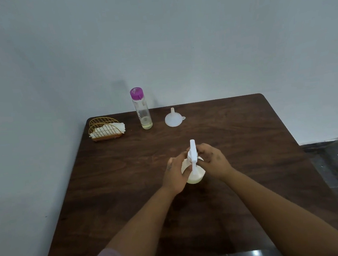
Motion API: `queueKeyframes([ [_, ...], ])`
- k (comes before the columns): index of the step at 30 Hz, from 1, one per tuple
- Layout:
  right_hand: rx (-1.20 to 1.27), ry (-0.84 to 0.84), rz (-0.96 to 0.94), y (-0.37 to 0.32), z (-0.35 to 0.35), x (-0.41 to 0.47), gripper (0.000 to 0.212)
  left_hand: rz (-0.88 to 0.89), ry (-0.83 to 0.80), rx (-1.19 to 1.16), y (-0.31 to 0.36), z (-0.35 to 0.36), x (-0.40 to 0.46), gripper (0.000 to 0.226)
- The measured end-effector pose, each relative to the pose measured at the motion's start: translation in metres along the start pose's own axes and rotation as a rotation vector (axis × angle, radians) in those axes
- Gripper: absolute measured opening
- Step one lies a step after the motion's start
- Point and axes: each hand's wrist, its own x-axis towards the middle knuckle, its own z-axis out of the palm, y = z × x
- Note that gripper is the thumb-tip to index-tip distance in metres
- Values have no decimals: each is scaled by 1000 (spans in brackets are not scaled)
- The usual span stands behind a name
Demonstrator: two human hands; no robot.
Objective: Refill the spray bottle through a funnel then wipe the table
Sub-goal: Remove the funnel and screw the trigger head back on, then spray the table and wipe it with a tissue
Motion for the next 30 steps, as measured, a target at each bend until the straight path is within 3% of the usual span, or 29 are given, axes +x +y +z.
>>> queueKeyframes([
  [4,15,276,50,-7,22,-13,18,2,77,-37,1,7,-2,45],
  [6,66,321,101,-11,25,-13,17,-16,112,-60,3,8,-3,44],
  [8,53,219,109,-3,21,-7,27,-6,107,-58,4,6,-3,44],
  [12,-43,-171,39,11,-2,8,42,45,47,-38,6,0,0,45],
  [14,-56,-104,10,13,1,8,32,33,57,-43,6,1,0,46],
  [18,-16,191,-60,8,27,-2,12,31,93,-92,4,4,-2,41],
  [20,57,148,-10,1,24,-3,20,52,94,-105,2,5,-4,39],
  [22,98,-44,59,-3,12,-2,24,27,81,-138,-2,9,-7,42],
  [24,92,-166,79,-3,3,-4,27,-73,50,-189,-5,17,-9,62],
  [26,75,-150,99,-4,2,-12,26,-149,-9,-217,-7,27,-12,81],
  [29,48,-2,129,-6,9,-29,28,-94,-41,-197,1,33,-20,66],
  [30,48,69,146,-6,12,-34,34,-95,-29,-216,3,32,-23,73],
])
